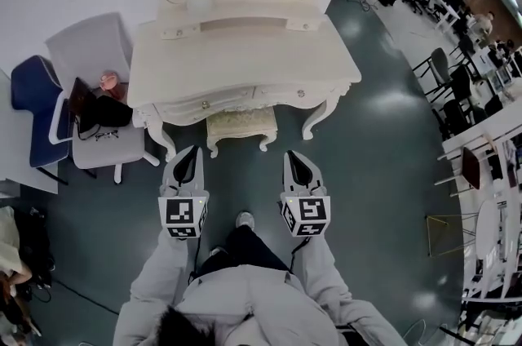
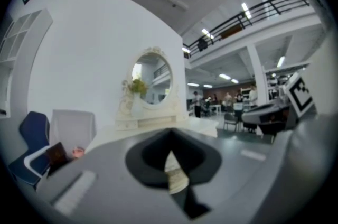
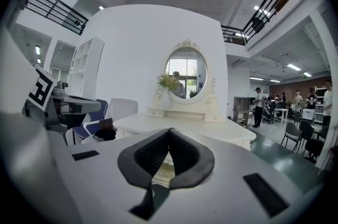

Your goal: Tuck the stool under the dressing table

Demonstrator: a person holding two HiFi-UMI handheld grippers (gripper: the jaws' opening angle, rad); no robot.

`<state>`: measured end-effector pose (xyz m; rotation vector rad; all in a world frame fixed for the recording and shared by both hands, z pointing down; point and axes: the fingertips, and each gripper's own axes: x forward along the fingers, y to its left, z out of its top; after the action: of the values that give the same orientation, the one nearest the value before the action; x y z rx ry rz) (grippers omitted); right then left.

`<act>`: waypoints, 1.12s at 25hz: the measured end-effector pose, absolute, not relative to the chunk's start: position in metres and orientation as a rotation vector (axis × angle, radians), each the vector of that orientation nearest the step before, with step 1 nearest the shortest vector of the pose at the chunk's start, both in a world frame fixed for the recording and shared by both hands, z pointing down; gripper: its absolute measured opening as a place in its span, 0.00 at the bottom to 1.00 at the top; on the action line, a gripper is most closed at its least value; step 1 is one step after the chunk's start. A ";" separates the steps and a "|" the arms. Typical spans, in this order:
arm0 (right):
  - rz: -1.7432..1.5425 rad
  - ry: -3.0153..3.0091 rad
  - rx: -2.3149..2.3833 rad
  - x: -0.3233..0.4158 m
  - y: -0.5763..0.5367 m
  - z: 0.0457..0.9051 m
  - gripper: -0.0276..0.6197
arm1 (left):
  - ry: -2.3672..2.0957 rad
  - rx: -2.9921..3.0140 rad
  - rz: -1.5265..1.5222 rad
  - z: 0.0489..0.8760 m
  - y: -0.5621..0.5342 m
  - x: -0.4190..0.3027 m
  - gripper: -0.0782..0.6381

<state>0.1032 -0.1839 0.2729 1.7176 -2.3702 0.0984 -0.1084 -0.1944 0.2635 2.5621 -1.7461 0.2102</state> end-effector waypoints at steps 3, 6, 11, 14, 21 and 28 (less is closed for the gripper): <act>0.062 -2.381 1.742 0.103 -0.173 0.257 0.05 | -1.751 2.601 0.203 0.249 -0.182 -0.106 0.12; 0.036 -2.392 1.769 0.102 -0.160 0.242 0.05 | -1.754 2.633 0.178 0.233 -0.168 -0.103 0.12; 0.003 -2.418 1.807 0.098 -0.137 0.217 0.05 | -1.759 2.646 0.116 0.210 -0.145 -0.106 0.12; -0.006 -2.429 1.833 0.098 -0.124 0.205 0.05 | -1.771 2.646 0.082 0.198 -0.131 -0.109 0.12; -0.039 -2.461 1.852 0.093 -0.102 0.189 0.05 | -1.850 2.618 0.020 0.181 -0.114 -0.127 0.12; -0.079 -2.471 1.850 0.085 -0.092 0.179 0.05 | -1.869 2.612 -0.042 0.172 -0.103 -0.138 0.12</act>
<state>0.0851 -0.0917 0.1792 1.8504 -2.4712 -0.0786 -0.1380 -0.1028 0.1716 2.6122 -1.8691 -0.0417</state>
